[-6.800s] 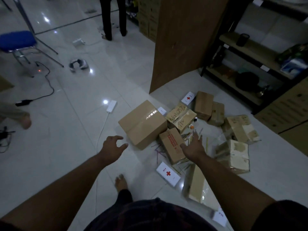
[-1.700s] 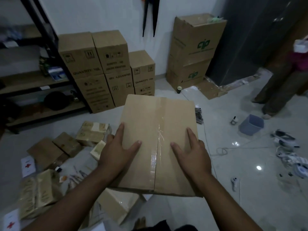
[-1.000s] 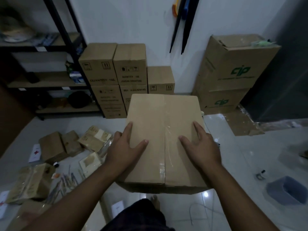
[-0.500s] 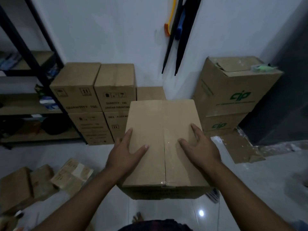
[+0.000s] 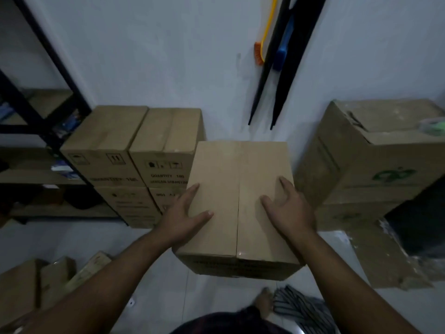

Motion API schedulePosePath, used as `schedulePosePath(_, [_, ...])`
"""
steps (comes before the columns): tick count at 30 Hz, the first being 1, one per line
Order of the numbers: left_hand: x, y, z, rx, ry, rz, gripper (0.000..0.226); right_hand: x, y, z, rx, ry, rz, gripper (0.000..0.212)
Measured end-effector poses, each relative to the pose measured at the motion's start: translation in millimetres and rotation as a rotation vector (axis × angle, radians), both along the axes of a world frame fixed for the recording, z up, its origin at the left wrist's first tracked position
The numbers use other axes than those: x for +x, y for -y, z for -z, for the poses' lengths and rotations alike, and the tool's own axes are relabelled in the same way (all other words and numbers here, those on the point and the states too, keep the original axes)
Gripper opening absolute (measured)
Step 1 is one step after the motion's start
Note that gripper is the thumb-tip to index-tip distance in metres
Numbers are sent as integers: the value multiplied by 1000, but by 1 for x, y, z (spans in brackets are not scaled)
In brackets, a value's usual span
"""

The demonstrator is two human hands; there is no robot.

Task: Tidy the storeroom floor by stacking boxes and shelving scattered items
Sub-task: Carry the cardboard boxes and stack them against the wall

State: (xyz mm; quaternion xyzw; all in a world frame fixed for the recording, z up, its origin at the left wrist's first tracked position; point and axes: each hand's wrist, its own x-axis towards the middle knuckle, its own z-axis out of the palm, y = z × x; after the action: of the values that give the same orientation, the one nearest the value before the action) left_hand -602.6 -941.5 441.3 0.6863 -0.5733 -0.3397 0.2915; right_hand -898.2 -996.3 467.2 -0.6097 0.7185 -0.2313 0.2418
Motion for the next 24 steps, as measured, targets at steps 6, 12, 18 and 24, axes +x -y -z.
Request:
schedulePosePath(6, [-8, 101, 12, 68, -13, -40, 95, -9, 120, 12, 23, 8, -81, 77])
schedulePosePath(12, [-12, 165, 14, 70, -75, -71, 99, -3, 196, 21, 64, 18, -123, 79])
schedulePosePath(18, [11, 237, 22, 106, -43, -76, 101, 20, 262, 47, 137, 67, -173, 80])
schedulePosePath(24, [40, 293, 37, 184, 63, -58, 105, 49, 324, 69, 206, 111, -237, 84])
